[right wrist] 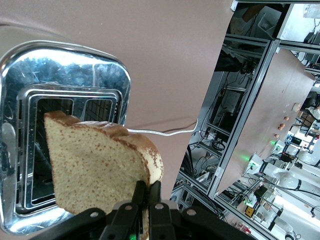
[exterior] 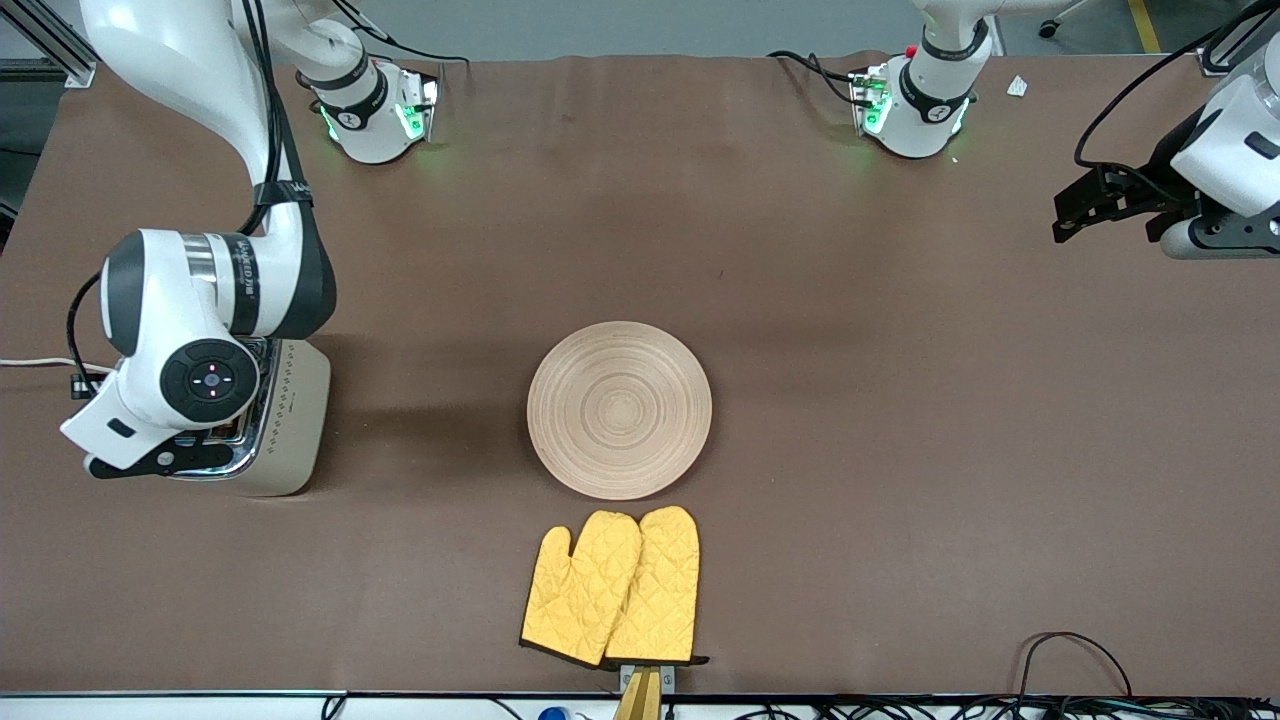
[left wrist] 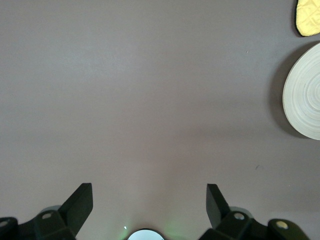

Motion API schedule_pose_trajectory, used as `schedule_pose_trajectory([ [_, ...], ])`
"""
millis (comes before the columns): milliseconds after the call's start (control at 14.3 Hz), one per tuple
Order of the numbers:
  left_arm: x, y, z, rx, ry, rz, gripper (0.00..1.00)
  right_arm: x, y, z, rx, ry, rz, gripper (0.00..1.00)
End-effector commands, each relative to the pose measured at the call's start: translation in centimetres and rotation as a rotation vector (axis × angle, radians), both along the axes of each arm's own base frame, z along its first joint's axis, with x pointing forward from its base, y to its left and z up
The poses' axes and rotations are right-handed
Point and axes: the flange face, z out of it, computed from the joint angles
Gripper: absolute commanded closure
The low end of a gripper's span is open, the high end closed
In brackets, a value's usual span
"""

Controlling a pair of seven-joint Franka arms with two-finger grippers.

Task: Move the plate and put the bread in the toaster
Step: 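Lower the bread into a toaster slot and open the right gripper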

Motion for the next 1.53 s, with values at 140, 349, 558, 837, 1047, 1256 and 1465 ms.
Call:
schedule_pose_trajectory([
  [140, -0.5, 0.1, 0.3, 0.008, 0.004, 0.004, 0.0, -0.1, 0.8, -2.5, 0.091, -0.026, -0.081, 0.99],
  [349, -0.5, 0.1, 0.3, 0.008, 0.005, -0.003, 0.0, 0.4, -0.2, -3.4, 0.241, -0.06, -0.141, 0.97],
  [558, -0.5, 0.0, 0.4, 0.008, 0.003, -0.003, 0.0, 0.5, -0.9, -3.4, 0.344, -0.073, -0.206, 0.5],
  [837, -0.5, 0.0, 0.4, 0.008, 0.003, -0.012, 0.0, -0.7, -2.8, 2.2, 0.517, -0.15, -0.281, 0.0],
  [1047, -0.6, 0.2, 0.6, 0.007, 0.0, -0.012, 0.0, -2.7, -3.1, 7.8, 0.627, -0.217, -0.278, 0.0],
  [1256, -0.7, 0.3, 0.7, 0.011, -0.002, -0.008, 0.0, -6.4, -5.1, 12.1, 0.753, -0.273, -0.305, 0.0],
  [1465, -0.7, 0.2, 0.9, 0.01, -0.006, -0.01, 0.0, -8.8, -6.4, 16.3, 0.808, -0.313, -0.274, 0.0],
])
